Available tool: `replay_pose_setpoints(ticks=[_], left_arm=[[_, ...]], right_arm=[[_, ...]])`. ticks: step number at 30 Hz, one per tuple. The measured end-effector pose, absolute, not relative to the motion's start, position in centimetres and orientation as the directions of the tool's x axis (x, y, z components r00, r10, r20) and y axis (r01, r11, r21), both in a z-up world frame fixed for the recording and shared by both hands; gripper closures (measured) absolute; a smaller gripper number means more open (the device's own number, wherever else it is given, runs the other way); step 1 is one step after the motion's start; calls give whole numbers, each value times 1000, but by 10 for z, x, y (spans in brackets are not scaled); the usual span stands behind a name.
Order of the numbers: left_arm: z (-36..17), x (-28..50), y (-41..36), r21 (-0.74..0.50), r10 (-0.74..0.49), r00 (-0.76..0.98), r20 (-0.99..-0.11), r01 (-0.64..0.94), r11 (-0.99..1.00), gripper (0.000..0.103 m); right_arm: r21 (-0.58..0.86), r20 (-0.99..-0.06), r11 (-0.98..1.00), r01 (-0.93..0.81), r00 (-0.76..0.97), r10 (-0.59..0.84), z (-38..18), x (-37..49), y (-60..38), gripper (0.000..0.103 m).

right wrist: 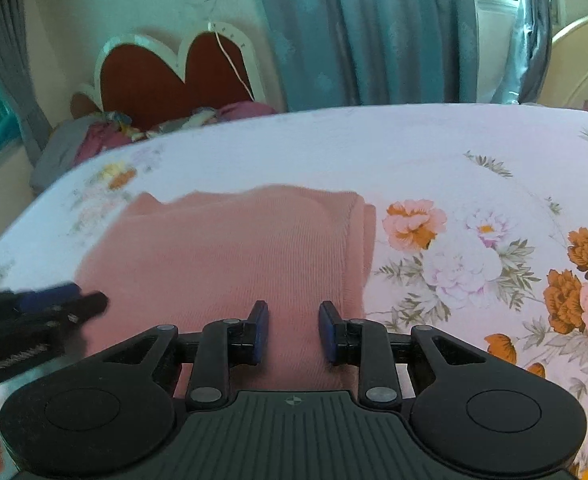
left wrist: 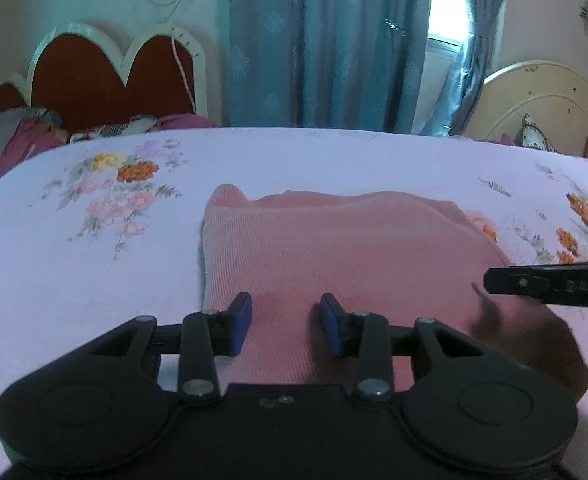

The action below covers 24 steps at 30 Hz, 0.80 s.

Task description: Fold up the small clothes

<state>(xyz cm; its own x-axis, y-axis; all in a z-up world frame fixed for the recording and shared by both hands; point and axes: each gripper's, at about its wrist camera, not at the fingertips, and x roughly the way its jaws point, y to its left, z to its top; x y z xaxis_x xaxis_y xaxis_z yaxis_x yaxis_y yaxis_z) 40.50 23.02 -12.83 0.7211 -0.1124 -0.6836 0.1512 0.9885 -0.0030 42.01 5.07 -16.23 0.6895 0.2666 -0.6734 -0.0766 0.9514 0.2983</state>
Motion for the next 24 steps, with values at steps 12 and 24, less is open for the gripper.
replay_pose_setpoints(ticks=[12, 24], left_arm=[[-120, 370, 229, -19, -68, 710, -701, 76, 997, 63], [-141, 344, 218, 53, 11, 693, -720, 39, 998, 62]], right_arm=[[220, -716, 968, -117, 654, 242, -177, 381, 48, 75], [139, -725, 975, -172, 653, 218, -179, 365, 64, 75]])
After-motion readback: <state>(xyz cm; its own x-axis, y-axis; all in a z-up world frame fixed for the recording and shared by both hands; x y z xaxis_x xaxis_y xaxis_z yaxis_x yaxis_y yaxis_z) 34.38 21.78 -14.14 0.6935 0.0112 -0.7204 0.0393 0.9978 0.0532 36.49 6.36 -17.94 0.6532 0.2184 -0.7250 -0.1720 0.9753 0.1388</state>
